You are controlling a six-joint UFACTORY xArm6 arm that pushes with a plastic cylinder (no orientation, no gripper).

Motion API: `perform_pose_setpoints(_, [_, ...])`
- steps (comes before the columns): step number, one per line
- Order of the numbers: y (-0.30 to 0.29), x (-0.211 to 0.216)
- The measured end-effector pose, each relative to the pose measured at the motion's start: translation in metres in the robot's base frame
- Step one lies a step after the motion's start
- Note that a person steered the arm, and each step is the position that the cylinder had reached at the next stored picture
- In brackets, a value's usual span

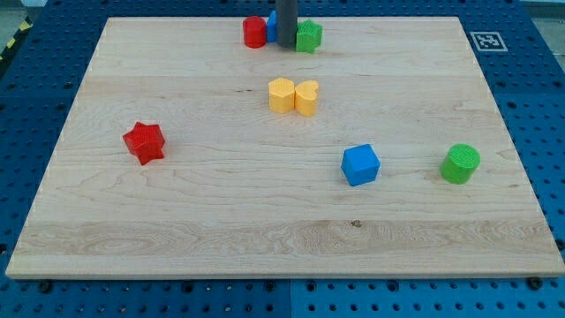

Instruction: Place the green star at the right of the triangle

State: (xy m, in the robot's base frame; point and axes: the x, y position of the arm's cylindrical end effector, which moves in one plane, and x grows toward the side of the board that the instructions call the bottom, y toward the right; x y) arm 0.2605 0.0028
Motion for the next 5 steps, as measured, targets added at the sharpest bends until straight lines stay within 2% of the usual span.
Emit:
perform_pose_setpoints(1, [0.014,0.031])
perform_pose_setpoints(2, [0.041,0.031])
perform_pose_setpoints(4, [0.047,-0.018])
perform_pose_setpoints(5, [0.061,-0.010])
